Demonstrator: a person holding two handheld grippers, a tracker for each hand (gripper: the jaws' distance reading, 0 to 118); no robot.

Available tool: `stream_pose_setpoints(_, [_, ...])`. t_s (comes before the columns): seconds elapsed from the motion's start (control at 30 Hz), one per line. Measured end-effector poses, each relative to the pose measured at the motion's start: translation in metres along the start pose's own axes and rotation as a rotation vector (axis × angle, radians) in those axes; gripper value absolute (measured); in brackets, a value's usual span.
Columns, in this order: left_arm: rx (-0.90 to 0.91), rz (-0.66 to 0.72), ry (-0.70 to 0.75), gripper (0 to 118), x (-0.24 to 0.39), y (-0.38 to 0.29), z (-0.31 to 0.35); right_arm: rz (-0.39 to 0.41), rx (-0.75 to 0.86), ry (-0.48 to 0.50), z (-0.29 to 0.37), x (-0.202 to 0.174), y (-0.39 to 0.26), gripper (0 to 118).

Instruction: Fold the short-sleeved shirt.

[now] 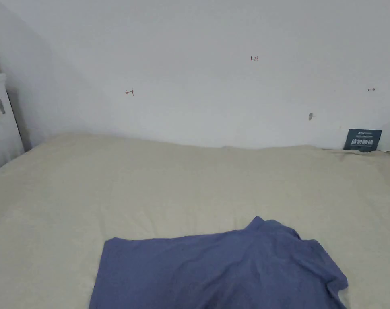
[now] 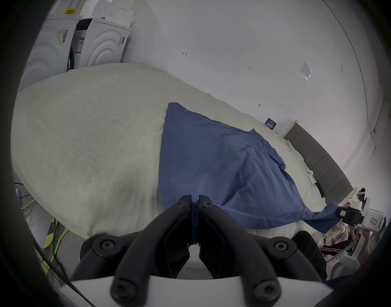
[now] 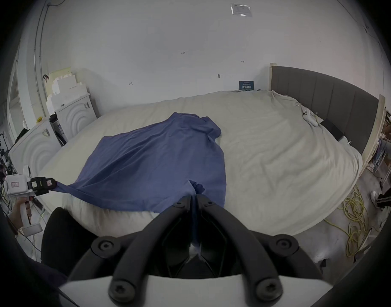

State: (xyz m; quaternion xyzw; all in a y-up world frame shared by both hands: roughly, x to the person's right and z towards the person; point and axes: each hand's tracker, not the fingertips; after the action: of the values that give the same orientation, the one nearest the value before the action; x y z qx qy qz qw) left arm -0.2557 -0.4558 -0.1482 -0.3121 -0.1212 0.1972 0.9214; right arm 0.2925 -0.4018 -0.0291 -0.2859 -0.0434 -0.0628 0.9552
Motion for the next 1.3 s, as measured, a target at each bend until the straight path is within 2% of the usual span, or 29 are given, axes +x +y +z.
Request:
stream_pose_setpoints(0.17, [0.006,-0.031,0.029,6,0.001,0.018,-0.020,0.010,0.024,0.011,-0.040,0.007,0.022,4])
stream_pose_setpoints(0.2, [-0.007,-0.041,0.034,11,0.001,0.021,-0.024,0.016,0.024,0.012,-0.047,0.008,0.025,7])
stream_pose_setpoints(0.23, [-0.020,-0.055,0.046,26,0.001,0.022,-0.026,0.029,0.008,0.011,-0.053,0.009,0.028,21])
stream_pose_setpoints(0.33, [0.006,-0.091,0.134,90,-0.003,0.025,-0.023,0.067,0.015,-0.059,-0.064,0.009,0.031,93])
stream_pose_setpoints(0.37, [0.014,-0.091,0.142,99,-0.003,0.028,-0.020,0.077,0.024,-0.064,-0.066,0.009,0.033,102])
stream_pose_setpoints(0.4, [0.036,-0.101,0.159,102,-0.003,0.030,-0.016,0.089,0.045,-0.079,-0.065,0.008,0.035,103])
stream_pose_setpoints(0.47, [0.061,-0.111,0.180,102,0.001,0.034,-0.008,0.114,0.096,-0.117,-0.060,0.003,0.038,103])
stream_pose_setpoints(0.57, [0.077,-0.143,0.178,102,0.015,0.042,0.006,0.100,0.116,-0.102,-0.056,-0.004,0.041,103])
stream_pose_setpoints(0.63, [0.106,-0.184,0.155,102,0.028,0.046,0.015,0.047,0.119,-0.054,-0.055,-0.008,0.044,103])
stream_pose_setpoints(0.8, [0.192,-0.273,0.125,102,0.063,0.057,0.029,-0.016,0.168,0.034,-0.049,-0.023,0.053,103])
stream_pose_setpoints(0.9, [0.236,-0.259,0.104,101,0.076,0.060,0.032,-0.029,0.192,0.078,-0.046,-0.031,0.056,103])
stream_pose_setpoints(1.03, [0.260,-0.266,0.081,98,0.090,0.057,0.035,-0.010,0.202,0.085,-0.042,-0.043,0.058,103])
stream_pose_setpoints(1.1, [0.255,-0.310,0.112,86,0.098,0.054,0.038,-0.006,0.222,0.071,-0.037,-0.049,0.056,100])
stream_pose_setpoints(1.13, [0.279,-0.334,0.117,70,0.101,0.051,0.041,-0.005,0.218,0.076,-0.035,-0.050,0.056,96])
stream_pose_setpoints(1.17, [0.298,-0.358,0.133,48,0.103,0.048,0.045,-0.007,0.214,0.089,-0.033,-0.051,0.055,88])
stream_pose_setpoints(1.2, [0.308,-0.372,0.160,31,0.106,0.046,0.046,-0.010,0.220,0.092,-0.030,-0.053,0.053,76])
stream_pose_setpoints(1.23, [0.302,-0.369,0.165,24,0.107,0.045,0.047,-0.012,0.223,0.089,-0.028,-0.054,0.052,59])
stream_pose_setpoints(1.3, [0.284,-0.346,0.129,18,0.103,0.044,0.050,-0.011,0.221,0.069,-0.026,-0.056,0.049,32])
